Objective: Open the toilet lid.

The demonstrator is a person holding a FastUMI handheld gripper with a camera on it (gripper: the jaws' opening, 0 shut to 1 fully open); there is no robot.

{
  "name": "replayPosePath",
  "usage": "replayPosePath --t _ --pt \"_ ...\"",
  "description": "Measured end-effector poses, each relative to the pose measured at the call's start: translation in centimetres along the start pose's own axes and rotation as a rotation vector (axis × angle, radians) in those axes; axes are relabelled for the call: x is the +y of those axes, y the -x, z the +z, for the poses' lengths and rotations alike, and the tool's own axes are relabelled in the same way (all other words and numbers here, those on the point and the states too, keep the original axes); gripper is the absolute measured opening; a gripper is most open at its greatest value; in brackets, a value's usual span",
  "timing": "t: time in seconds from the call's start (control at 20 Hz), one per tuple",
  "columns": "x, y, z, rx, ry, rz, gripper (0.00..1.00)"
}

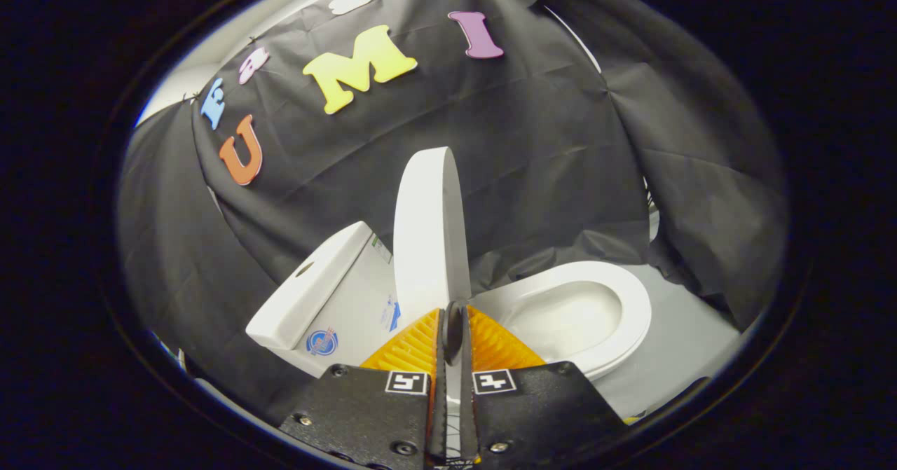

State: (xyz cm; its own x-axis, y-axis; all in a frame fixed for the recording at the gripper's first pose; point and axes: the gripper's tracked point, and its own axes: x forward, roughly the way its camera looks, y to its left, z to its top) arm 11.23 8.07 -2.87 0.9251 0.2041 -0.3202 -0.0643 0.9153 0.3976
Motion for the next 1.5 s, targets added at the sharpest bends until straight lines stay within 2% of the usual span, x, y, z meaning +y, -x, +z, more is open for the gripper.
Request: replayPosePath --t 0.65,1.15,1.5 --pt "5.4 -0.5 -1.6 -0.014 0.158 -0.031 0.11" --pt "9.1 -1.2 -2.5 0.001 0.246 -0.004 0.11" --pt "11.9 -1.8 -3.6 0.023 0.352 -0.006 0.11"
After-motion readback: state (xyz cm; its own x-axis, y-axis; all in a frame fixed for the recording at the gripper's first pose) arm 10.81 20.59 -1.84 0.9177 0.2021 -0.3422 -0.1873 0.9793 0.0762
